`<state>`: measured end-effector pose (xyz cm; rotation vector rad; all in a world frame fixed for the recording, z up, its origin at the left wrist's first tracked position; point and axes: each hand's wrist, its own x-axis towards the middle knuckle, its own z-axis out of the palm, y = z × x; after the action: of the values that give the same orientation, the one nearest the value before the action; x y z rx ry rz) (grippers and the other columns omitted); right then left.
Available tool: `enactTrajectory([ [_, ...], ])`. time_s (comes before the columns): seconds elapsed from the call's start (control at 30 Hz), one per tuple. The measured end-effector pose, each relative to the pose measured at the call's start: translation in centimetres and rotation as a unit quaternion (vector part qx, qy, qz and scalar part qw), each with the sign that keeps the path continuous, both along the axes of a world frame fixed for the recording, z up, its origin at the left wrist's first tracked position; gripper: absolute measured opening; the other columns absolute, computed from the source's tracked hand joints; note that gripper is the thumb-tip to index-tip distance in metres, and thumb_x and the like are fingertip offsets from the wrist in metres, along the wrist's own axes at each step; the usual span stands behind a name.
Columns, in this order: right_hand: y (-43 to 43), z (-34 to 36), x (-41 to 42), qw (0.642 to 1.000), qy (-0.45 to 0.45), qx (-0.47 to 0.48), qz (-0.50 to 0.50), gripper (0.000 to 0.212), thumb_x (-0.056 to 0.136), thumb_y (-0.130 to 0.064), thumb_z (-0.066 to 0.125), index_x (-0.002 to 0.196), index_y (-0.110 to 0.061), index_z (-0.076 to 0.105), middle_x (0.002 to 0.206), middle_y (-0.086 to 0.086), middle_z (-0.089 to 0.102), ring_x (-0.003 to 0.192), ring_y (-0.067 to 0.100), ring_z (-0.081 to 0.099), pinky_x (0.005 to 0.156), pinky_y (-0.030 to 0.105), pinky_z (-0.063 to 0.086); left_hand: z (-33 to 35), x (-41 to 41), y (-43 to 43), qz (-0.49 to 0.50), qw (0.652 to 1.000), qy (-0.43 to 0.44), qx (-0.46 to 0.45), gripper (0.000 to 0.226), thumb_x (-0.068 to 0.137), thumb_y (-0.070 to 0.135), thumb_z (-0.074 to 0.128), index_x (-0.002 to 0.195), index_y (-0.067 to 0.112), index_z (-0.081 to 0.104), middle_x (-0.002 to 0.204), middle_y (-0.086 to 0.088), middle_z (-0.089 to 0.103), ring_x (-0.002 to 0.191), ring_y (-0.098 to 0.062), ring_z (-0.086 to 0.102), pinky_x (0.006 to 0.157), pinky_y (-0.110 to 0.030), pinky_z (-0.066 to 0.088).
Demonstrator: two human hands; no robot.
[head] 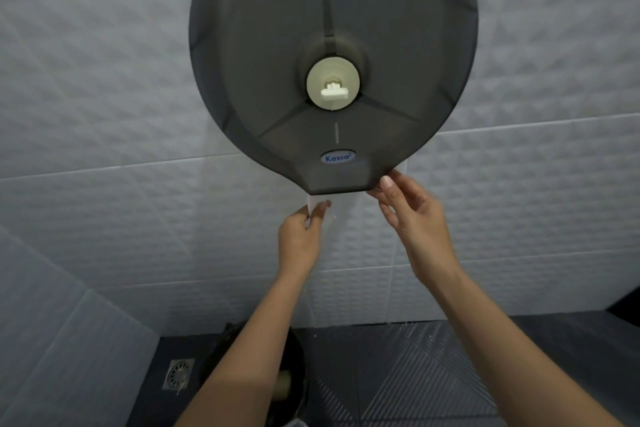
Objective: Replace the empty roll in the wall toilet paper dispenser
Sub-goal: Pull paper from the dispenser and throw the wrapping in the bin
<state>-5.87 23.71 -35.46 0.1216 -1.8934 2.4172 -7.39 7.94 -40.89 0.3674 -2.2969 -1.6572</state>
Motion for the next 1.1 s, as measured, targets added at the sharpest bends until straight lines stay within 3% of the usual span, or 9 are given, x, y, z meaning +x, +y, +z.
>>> enactTrajectory([
  [0.2, -0.2, 0.1, -0.3, 1.0, 0.021, -0.006, 0.0, 0.015, 0.09, -0.022, 0.059, 0.1, -0.033, 0.065, 0.107, -0.007, 0.072, 0.105, 0.008, 0.067, 0.091, 0.017, 0.05, -2.8, 0.7, -0.4, -0.011, 0.999, -0.036, -0.008, 0.028, 0.095, 0.03, 0.054, 0.111, 0.014, 0.071, 0.09, -0.001, 0.071, 0.077, -0.01, 0.064, 0.067, -0.018, 0.048],
  [0.43, -0.4, -1.0, -0.1, 1.0, -0.001, 0.005, 0.01, 0.023, 0.088, -0.03, 0.061, 0.11, -0.024, 0.065, 0.113, 0.002, 0.071, 0.107, 0.009, 0.066, 0.097, 0.025, 0.048, -5.8, 2.7, 0.5, -0.024, 0.998, -0.066, -0.003, 0.025, 0.095, 0.031, 0.054, 0.102, 0.016, 0.073, 0.072, 0.009, 0.066, 0.069, -0.008, 0.061, 0.062, -0.016, 0.046],
  [0.57, -1.4, -3.0, 0.1, 0.996, -0.044, 0.065, 0.029, 0.035, 0.088, -0.028, 0.064, 0.12, -0.016, 0.062, 0.116, 0.002, 0.068, 0.108, 0.007, 0.063, 0.101, 0.028, 0.048, -8.7, 4.1, 1.1, -0.041, 0.993, -0.104, -0.02, 0.03, 0.094, 0.03, 0.055, 0.096, 0.005, 0.074, 0.086, -0.009, 0.074, 0.08, -0.018, 0.065, 0.072, -0.032, 0.05],
  [0.67, -2.6, -3.6, -0.2, 0.985, -0.056, 0.141, 0.079, 0.047, 0.087, -0.033, 0.064, 0.13, -0.017, 0.055, 0.122, 0.001, 0.064, 0.107, 0.004, 0.06, 0.084, 0.012, 0.049, -10.6, 5.6, 1.6, -0.083, 0.985, -0.145, -0.034, 0.029, 0.096, 0.027, 0.053, 0.104, 0.007, 0.072, 0.099, -0.007, 0.072, 0.09, -0.018, 0.065, 0.078, -0.029, 0.047],
  [0.73, -3.5, -3.9, -0.5, 0.975, -0.064, 0.18, 0.115, 0.053, 0.085, -0.037, 0.065, 0.133, -0.017, 0.052, 0.124, 0.0, 0.062, 0.112, 0.009, 0.058, 0.077, 0.012, 0.046, -12.1, 6.8, 1.9, -0.12, 0.973, -0.187, -0.064, 0.03, 0.097, 0.027, 0.051, 0.101, 0.006, 0.072, 0.101, -0.011, 0.072, 0.09, -0.02, 0.065, 0.08, -0.03, 0.048],
  [0.87, -5.0, -3.8, -1.1, 0.971, -0.042, 0.209, 0.106, 0.052, 0.083, -0.037, 0.068, 0.127, -0.011, 0.057, 0.123, 0.001, 0.064, 0.112, 0.014, 0.059, 0.087, 0.021, 0.045, -14.7, 9.6, 2.4, -0.181, 0.943, -0.26, -0.105, 0.031, 0.097, 0.029, 0.051, 0.099, 0.005, 0.071, 0.101, -0.005, 0.07, 0.091, -0.012, 0.061, 0.068, -0.017, 0.043],
  [0.93, -5.3, -3.7, -1.4, 0.976, -0.029, 0.207, 0.062, 0.044, 0.082, -0.034, 0.069, 0.114, -0.005, 0.065, 0.113, 0.008, 0.07, 0.104, 0.02, 0.064, 0.084, 0.029, 0.05, -15.6, 10.9, 2.5, -0.196, 0.928, -0.302, -0.094, 0.031, 0.096, 0.03, 0.052, 0.098, 0.007, 0.072, 0.098, -0.005, 0.07, 0.087, -0.01, 0.061, 0.064, -0.013, 0.044],
  [1.0, -5.0, -3.9, -1.4, 0.982, -0.015, 0.187, 0.019, 0.029, 0.083, -0.029, 0.069, 0.09, -0.001, 0.071, 0.09, 0.016, 0.074, 0.081, 0.022, 0.068, 0.071, 0.035, 0.052, -16.6, 11.7, 2.5, -0.198, 0.921, -0.332, -0.054, 0.028, 0.095, 0.029, 0.054, 0.089, 0.008, 0.072, 0.095, -0.008, 0.072, 0.086, -0.015, 0.066, 0.073, -0.025, 0.055],
  [1.1, -3.7, -5.0, -1.3, 0.984, -0.023, 0.176, -0.02, 0.02, 0.085, -0.023, 0.068, 0.067, -0.015, 0.07, 0.053, -0.011, 0.063, 0.05, -0.003, 0.05, 0.051, 0.014, 0.039, -16.7, 12.1, 2.6, -0.141, 0.919, -0.366, 0.043, 0.025, 0.095, 0.018, 0.054, 0.076, 0.01, 0.068, 0.088, -0.01, 0.071, 0.081, -0.02, 0.069, 0.067, -0.034, 0.061],
])
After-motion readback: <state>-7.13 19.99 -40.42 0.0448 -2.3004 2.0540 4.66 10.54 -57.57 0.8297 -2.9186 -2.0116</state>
